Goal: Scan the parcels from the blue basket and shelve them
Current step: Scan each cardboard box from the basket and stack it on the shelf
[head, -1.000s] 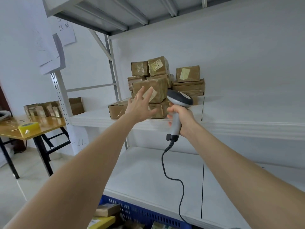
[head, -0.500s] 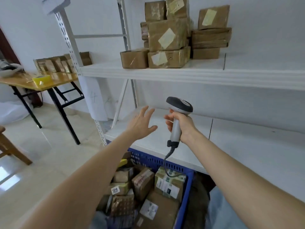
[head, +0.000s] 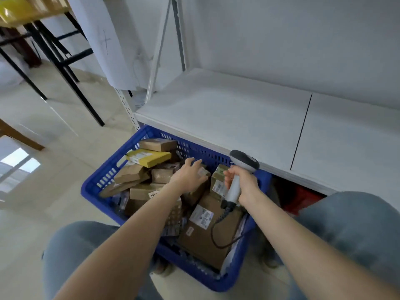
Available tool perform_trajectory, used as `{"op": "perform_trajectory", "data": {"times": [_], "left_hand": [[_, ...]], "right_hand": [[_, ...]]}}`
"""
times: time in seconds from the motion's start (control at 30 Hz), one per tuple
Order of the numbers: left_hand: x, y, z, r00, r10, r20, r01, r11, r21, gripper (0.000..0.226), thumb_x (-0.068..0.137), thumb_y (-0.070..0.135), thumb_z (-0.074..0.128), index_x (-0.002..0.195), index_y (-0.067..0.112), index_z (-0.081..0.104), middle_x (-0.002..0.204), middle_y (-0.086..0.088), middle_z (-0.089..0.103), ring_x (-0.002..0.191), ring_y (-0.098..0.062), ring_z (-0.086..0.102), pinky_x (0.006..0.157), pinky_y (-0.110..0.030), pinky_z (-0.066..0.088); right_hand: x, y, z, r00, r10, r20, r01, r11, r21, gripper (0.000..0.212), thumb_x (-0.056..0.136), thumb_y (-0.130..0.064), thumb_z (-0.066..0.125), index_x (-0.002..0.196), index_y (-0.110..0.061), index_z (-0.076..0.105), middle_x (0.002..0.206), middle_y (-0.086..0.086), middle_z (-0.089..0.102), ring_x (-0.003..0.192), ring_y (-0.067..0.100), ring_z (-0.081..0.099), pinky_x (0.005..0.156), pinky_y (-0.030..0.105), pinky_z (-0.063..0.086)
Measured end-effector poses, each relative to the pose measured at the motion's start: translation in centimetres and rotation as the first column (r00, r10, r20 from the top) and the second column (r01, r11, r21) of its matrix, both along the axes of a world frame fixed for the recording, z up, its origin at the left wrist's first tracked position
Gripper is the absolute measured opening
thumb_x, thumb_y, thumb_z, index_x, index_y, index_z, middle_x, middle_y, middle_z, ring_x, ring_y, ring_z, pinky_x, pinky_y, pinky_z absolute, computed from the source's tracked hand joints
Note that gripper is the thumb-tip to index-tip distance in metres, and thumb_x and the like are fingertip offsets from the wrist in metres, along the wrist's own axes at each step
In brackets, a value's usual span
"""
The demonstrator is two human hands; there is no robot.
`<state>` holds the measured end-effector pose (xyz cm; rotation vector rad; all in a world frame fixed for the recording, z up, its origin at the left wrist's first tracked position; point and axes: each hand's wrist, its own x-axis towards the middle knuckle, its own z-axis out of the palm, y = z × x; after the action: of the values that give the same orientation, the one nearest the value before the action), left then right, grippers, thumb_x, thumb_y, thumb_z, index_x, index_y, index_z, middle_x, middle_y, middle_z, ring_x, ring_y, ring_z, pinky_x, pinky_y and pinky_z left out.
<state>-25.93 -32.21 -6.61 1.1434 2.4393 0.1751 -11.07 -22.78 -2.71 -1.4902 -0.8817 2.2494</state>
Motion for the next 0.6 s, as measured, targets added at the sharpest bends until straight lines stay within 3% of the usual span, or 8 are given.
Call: {"op": "perform_trajectory", "data": {"times": [0.1, 0.2, 0.33, 0.4, 0.47, 0.53, 0.6], "left_hand": [[-0.3, 1.4, -3.5, 0.997, 0.045, 0.065, -0.046, 0.999, 0.006, 0.063, 0.097, 0.043, 0.048, 0.15, 0.017, 0.025, 0.152, -0.009, 0.024, 0.129, -0.029, 0.045, 0.102, -0.042, 0.042], [-0.7, 3.6, -6.6, 0.998, -0.035, 0.052, 0.036, 0.999, -0.028, 0.063, 0.093, 0.034, 0.057, 0.147, 0.018, 0.03, 0.148, -0.008, 0.031, 0.125, -0.029, 0.047, 0.097, -0.044, 0.047], [-1.1, 7.5, -9.8, 0.984, -0.172, 0.047, 0.175, 0.982, -0.071, 0.065, 0.091, 0.015, 0.057, 0.149, 0.014, 0.027, 0.15, -0.007, 0.026, 0.127, -0.029, 0.045, 0.095, -0.044, 0.048], [-1.0, 9.2, -10.8, 0.97, -0.243, 0.025, 0.244, 0.962, -0.125, 0.068, 0.091, 0.01, 0.056, 0.15, 0.01, 0.022, 0.156, -0.008, 0.017, 0.134, -0.029, 0.037, 0.097, -0.042, 0.046], [-1.0, 10.3, -11.5, 0.95, -0.313, -0.003, 0.306, 0.932, -0.196, 0.069, 0.091, 0.011, 0.057, 0.15, 0.009, 0.021, 0.158, -0.01, 0.011, 0.137, -0.029, 0.03, 0.097, -0.042, 0.046], [-0.8, 10.6, -12.0, 0.935, -0.351, -0.053, 0.329, 0.912, -0.243, 0.06, 0.092, 0.011, 0.055, 0.146, 0.01, 0.03, 0.155, -0.011, 0.017, 0.133, -0.031, 0.03, 0.091, -0.042, 0.048], [-0.6, 10.0, -12.2, 0.914, -0.384, -0.132, 0.345, 0.906, -0.244, 0.051, 0.094, 0.011, 0.052, 0.143, 0.011, 0.037, 0.152, -0.013, 0.024, 0.128, -0.031, 0.033, 0.088, -0.042, 0.049]], "right_hand": [[-1.4, 0.6, -3.2, 0.994, 0.019, 0.108, -0.011, 0.998, -0.068, 0.032, 0.095, -0.004, 0.053, 0.063, -0.004, 0.055, 0.046, 0.004, 0.053, 0.056, 0.018, 0.045, 0.058, 0.028, 0.04], [-2.7, 1.2, -5.9, 0.985, -0.005, 0.174, 0.022, 0.995, -0.098, 0.034, 0.094, -0.003, 0.053, 0.06, -0.005, 0.053, 0.039, 0.001, 0.049, 0.053, 0.017, 0.043, 0.056, 0.027, 0.037], [-3.5, 2.3, -8.8, 0.969, -0.069, 0.238, 0.087, 0.994, -0.065, 0.021, 0.089, -0.005, 0.059, 0.068, -0.004, 0.061, 0.057, 0.005, 0.058, 0.053, 0.016, 0.051, 0.054, 0.027, 0.044], [-3.8, 3.1, -9.9, 0.95, -0.085, 0.3, 0.097, 0.995, -0.025, 0.009, 0.087, -0.006, 0.062, 0.081, -0.004, 0.068, 0.063, 0.006, 0.06, 0.053, 0.016, 0.053, 0.054, 0.028, 0.045], [-4.1, 3.8, -10.7, 0.932, -0.063, 0.357, 0.072, 0.997, -0.01, 0.012, 0.088, -0.008, 0.062, 0.092, 0.001, 0.068, 0.062, 0.006, 0.059, 0.055, 0.016, 0.052, 0.057, 0.029, 0.044], [-3.9, 4.1, -11.3, 0.923, -0.063, 0.379, 0.073, 0.997, -0.012, 0.008, 0.088, -0.008, 0.063, 0.084, -0.003, 0.068, 0.056, 0.004, 0.059, 0.055, 0.017, 0.053, 0.055, 0.028, 0.044], [-3.4, 4.0, -11.8, 0.918, -0.093, 0.384, 0.1, 0.995, 0.002, 0.004, 0.084, -0.007, 0.066, 0.08, -0.006, 0.066, 0.063, 0.006, 0.064, 0.062, 0.02, 0.058, 0.056, 0.03, 0.046]]}}
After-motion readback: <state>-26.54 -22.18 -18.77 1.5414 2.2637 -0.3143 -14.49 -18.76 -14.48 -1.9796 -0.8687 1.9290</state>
